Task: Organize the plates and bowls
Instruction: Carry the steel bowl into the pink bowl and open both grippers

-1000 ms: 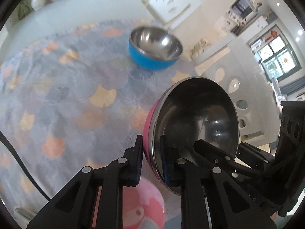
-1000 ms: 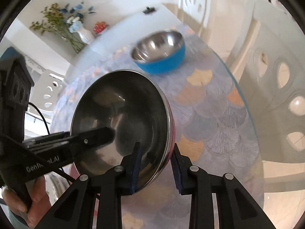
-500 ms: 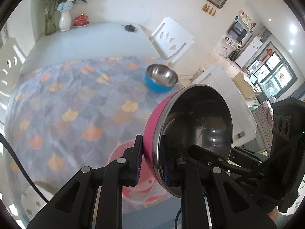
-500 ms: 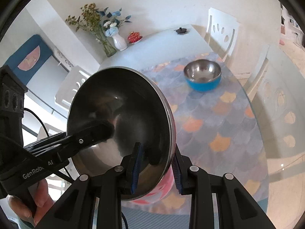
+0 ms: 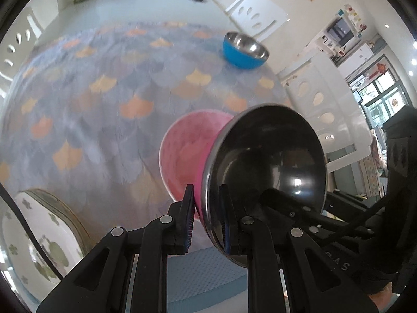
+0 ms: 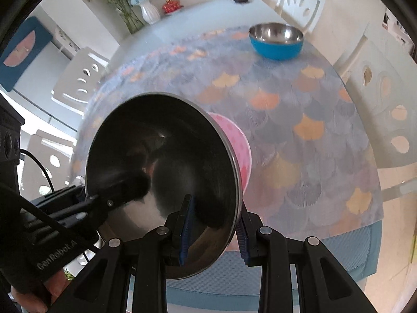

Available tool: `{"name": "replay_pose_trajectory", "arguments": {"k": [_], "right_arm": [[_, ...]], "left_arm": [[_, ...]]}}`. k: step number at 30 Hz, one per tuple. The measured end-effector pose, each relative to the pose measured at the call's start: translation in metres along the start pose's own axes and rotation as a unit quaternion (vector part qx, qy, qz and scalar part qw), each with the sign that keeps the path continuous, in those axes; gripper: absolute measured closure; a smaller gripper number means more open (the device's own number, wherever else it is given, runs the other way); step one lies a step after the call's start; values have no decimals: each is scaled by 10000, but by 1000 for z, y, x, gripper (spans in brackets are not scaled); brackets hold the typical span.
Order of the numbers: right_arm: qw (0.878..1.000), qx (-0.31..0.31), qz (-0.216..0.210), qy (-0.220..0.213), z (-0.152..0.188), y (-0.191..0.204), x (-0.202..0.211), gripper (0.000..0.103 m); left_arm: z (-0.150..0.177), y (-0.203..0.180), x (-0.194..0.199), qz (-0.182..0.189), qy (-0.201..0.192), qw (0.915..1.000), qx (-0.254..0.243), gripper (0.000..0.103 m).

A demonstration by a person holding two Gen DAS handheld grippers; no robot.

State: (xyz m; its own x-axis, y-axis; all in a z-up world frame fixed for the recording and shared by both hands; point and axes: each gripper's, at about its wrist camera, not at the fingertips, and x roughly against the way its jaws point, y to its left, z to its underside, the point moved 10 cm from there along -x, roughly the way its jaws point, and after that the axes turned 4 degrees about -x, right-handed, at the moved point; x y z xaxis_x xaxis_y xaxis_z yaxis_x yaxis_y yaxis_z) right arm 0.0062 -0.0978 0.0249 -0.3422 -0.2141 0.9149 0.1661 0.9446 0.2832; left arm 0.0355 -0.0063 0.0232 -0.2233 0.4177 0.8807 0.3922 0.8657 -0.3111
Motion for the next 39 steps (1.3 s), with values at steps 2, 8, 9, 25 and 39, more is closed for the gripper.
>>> {"name": "replay_pose_trajectory", "arguments": {"k": [2, 8, 9, 25, 39], "right_arm": [[10000, 3, 68, 25, 1, -3, -5, 74], [9998, -19, 172, 103, -2, -8, -15, 74], [9997, -33, 182, 141, -3, -10, -17, 73], [9972, 87, 283, 679, -7, -14, -38, 74], [9974, 300, 174, 638, -6, -8, -22, 74]], "left_arm": [[2, 1, -7, 47, 51, 10000, 46, 89], [2, 3, -22, 91, 191, 9997, 119, 88], [1, 3, -23, 88, 204, 9997, 124, 88], [-3, 26, -38, -78, 434, 9979, 476, 74], [-11, 29, -27, -441, 455, 9964, 555, 74]]}}
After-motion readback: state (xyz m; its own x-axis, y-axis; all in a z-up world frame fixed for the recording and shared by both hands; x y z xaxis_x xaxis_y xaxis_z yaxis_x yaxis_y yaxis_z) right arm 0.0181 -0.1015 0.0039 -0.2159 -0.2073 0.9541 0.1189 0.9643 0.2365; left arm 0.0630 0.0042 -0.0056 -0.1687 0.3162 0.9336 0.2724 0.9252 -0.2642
